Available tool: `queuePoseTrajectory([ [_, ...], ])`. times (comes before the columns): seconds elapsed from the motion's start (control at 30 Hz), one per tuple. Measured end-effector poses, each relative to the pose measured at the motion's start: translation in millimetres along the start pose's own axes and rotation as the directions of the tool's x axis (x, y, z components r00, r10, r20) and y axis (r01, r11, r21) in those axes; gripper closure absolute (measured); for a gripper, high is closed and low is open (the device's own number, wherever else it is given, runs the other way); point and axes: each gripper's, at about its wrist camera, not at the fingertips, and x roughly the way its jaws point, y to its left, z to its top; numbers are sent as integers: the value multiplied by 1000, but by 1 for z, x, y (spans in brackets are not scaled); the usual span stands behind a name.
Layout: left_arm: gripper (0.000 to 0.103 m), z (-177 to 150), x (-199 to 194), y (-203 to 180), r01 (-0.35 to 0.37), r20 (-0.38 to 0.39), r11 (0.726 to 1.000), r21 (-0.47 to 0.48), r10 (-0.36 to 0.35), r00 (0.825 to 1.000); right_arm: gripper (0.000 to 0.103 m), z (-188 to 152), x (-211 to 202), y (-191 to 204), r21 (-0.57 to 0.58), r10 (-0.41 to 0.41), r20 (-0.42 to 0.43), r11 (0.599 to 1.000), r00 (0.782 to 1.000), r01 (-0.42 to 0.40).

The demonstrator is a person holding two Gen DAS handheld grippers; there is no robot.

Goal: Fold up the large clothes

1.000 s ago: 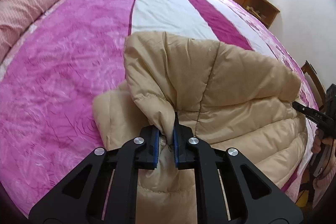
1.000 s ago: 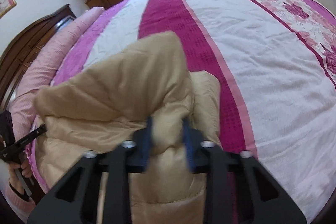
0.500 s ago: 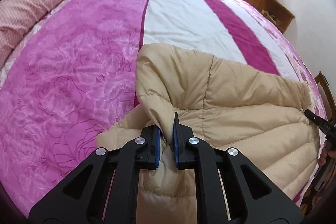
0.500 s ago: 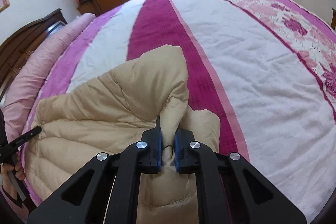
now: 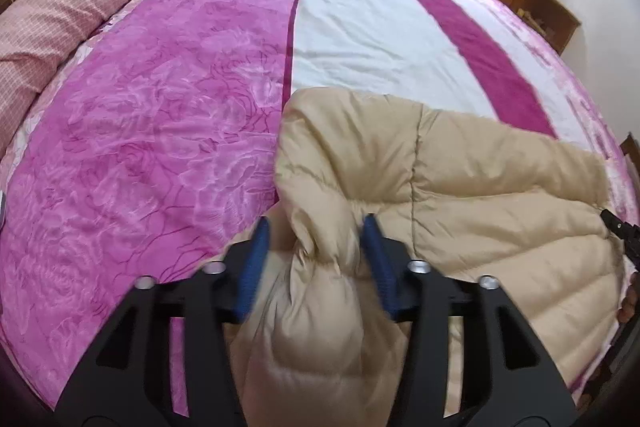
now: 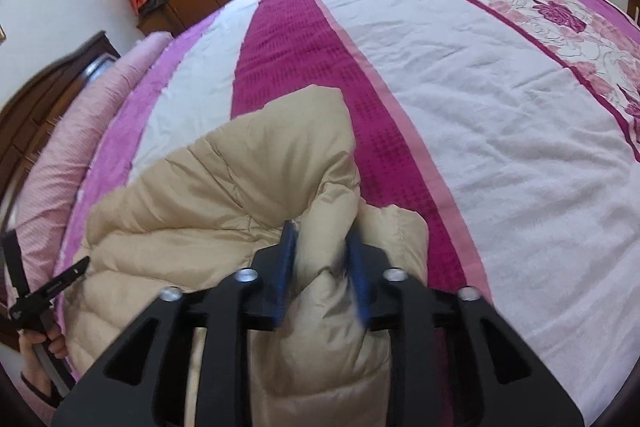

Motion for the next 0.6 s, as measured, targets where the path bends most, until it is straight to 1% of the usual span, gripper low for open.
queuePoseTrajectory([
  [0.03, 44, -1, -5, 2, 9, 2, 1000, -3, -9, 1000, 46, -2, -8, 0, 7, 13, 13, 1000, 1000, -13],
  [0.07, 32, -4, -14, 5, 17, 5, 1000, -12, -17, 1000, 43, -5, -18, -1, 11, 25, 28, 1000, 999, -26],
  [0.1, 29, -7, -20, 7, 20, 8, 1000, -19, -20, 1000, 43, -7, -24, -1, 14, 33, 37, 999, 999, -33],
  [0.13, 27, -11, -26, 10, 25, 9, 999, -24, -25, 1000, 42, -9, -31, -3, 20, 36, 43, 999, 998, -37],
  [0.2, 27, -22, -37, 15, 32, -4, 999, -18, -32, 999, 32, -15, -43, -6, 36, 27, 40, 999, 999, -28],
  [0.37, 27, -49, -54, 28, 6, -25, 999, -38, -7, 1000, 30, -34, -63, -10, 20, 7, 28, 1000, 1000, -7],
  [0.43, 26, -58, -57, 32, 8, -32, 999, -49, -9, 999, 30, -42, -65, -11, 8, -22, 26, 1000, 999, 22],
  [0.5, 26, -68, -59, 35, 13, -39, 998, -62, -15, 999, 30, -48, -63, -14, 6, -34, 21, 999, 999, 34],
  [0.6, 26, -78, -58, 37, 17, -43, 997, -74, -20, 999, 30, -57, -59, -21, 40, -12, -1, 999, 1000, 12],
])
